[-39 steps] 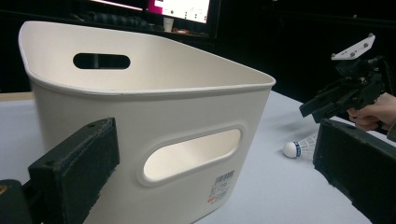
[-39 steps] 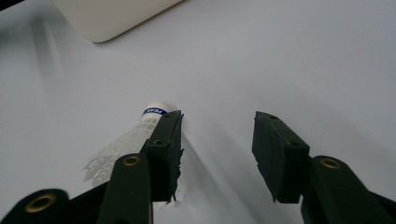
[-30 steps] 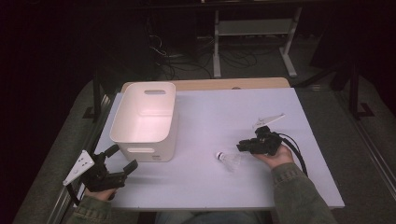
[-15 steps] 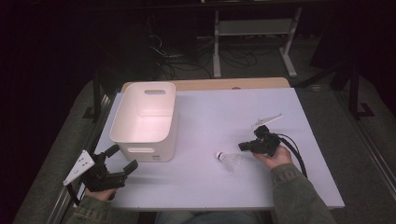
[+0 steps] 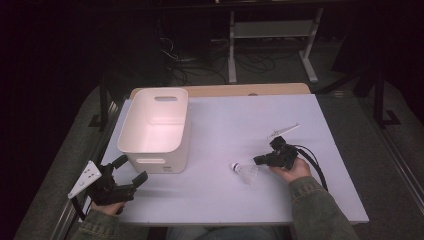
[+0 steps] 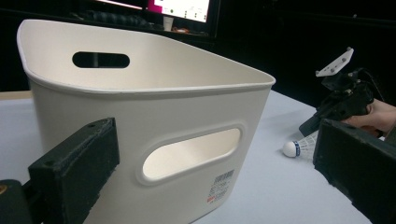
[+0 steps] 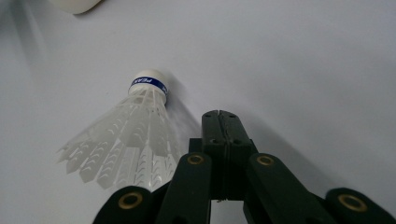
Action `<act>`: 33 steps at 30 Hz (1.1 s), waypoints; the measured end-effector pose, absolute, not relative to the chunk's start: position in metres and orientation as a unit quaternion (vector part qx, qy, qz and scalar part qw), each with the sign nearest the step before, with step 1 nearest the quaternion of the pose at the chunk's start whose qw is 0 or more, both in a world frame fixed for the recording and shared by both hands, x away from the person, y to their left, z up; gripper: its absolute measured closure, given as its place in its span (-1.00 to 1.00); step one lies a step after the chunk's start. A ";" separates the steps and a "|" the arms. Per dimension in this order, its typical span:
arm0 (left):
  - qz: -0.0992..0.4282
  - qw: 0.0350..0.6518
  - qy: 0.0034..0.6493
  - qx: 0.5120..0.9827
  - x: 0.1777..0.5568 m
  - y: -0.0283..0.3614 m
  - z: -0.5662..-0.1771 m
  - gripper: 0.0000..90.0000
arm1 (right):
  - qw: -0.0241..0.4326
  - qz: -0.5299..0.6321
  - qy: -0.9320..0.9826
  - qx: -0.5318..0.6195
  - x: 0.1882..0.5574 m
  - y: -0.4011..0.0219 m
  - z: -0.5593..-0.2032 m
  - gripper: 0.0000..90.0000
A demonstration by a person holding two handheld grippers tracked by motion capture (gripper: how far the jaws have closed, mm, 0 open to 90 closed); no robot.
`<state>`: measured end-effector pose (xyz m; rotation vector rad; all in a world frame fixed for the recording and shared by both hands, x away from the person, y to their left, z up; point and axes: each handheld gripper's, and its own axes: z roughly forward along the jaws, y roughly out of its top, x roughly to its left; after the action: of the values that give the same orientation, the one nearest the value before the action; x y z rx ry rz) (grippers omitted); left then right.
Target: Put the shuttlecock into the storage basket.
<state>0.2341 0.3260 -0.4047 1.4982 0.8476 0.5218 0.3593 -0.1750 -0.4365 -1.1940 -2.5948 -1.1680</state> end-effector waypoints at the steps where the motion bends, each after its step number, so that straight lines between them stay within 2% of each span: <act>1: 0.227 0.622 0.369 0.652 0.234 0.326 -0.405 -1.00 | 0.030 -0.378 -0.842 -0.385 0.359 -0.174 -0.437 0.97; 33: 0.225 0.624 0.368 0.651 0.234 0.326 -0.404 -1.00 | 0.079 -0.366 -0.860 -0.347 0.349 -0.152 -0.441 0.97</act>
<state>0.2341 0.3263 -0.4044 1.4949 0.8459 0.5166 0.3486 -0.1518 -0.4412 -1.0396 -2.5737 -1.0949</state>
